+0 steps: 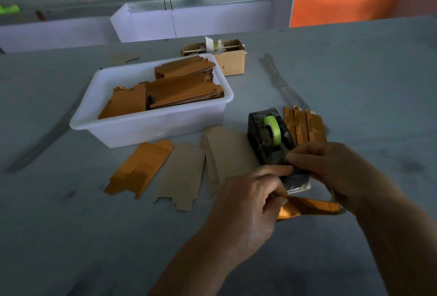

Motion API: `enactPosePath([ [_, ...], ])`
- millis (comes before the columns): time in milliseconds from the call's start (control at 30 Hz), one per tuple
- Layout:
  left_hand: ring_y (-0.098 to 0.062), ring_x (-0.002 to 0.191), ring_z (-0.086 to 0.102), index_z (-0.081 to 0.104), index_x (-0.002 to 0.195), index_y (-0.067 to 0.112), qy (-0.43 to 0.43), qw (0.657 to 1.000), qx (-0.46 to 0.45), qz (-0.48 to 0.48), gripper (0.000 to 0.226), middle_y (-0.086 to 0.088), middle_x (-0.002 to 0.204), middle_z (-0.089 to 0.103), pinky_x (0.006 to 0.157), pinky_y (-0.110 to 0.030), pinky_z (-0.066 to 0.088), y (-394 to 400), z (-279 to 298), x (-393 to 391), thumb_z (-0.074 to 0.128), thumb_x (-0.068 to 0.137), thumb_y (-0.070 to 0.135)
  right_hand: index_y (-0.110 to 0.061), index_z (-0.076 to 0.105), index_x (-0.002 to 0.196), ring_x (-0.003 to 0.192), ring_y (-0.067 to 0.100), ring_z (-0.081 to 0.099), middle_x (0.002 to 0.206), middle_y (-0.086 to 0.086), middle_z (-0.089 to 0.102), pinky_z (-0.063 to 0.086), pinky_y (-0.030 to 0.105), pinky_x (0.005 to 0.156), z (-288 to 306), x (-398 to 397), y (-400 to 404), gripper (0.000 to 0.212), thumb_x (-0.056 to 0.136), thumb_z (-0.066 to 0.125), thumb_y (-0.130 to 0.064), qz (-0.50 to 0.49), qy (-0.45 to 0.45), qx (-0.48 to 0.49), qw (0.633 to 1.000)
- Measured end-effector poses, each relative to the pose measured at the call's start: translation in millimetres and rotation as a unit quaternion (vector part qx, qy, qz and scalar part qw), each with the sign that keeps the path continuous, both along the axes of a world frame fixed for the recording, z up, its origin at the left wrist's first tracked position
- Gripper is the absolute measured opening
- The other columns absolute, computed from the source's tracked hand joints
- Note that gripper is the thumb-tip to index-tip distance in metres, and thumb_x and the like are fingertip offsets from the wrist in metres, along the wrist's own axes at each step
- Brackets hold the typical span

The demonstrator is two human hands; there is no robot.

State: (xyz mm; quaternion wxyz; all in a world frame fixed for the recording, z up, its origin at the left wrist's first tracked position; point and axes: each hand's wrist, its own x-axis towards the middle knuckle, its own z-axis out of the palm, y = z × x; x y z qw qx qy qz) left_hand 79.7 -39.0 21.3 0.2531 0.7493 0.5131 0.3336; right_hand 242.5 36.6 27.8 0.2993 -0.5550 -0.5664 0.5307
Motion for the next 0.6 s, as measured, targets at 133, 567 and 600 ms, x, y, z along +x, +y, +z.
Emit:
enactPosePath([
  [133,-0.001,0.091,0.063,0.068,0.079,0.012,-0.027,0.999,-0.017,0.002,0.009,0.031,0.131,0.049,0.081,-0.019,0.050,-5.7,-4.7,0.0,0.066,0.087,0.010,-0.016,0.075,0.069,0.075,0.019,0.069,0.077,0.007,0.072,0.053,0.025,0.065,1.3,4.1,-7.2,0.015,0.068,0.064,-0.027,-0.032,0.138,-0.032,0.989],
  [567,0.000,0.083,0.063,0.062,0.078,0.017,0.078,0.997,0.001,-0.030,0.012,0.027,0.150,0.032,0.066,-0.008,0.044,-3.7,1.6,-11.2,0.063,0.089,0.012,-0.020,0.066,0.069,0.089,0.004,0.052,0.103,-0.018,0.055,0.033,0.016,0.065,4.3,-5.8,-37.0,0.014,0.083,0.066,-0.023,-0.076,-0.173,0.163,0.968],
  [600,0.002,0.077,0.061,0.061,0.078,0.017,0.089,0.995,0.005,-0.042,0.013,0.026,0.151,0.032,0.063,-0.006,0.042,-2.4,2.4,-11.1,0.063,0.089,0.012,-0.020,0.066,0.069,0.083,0.002,0.051,0.102,-0.017,0.057,0.030,0.014,0.062,2.8,-6.3,-38.2,0.014,0.083,0.066,-0.022,-0.080,-0.179,0.169,0.966],
])
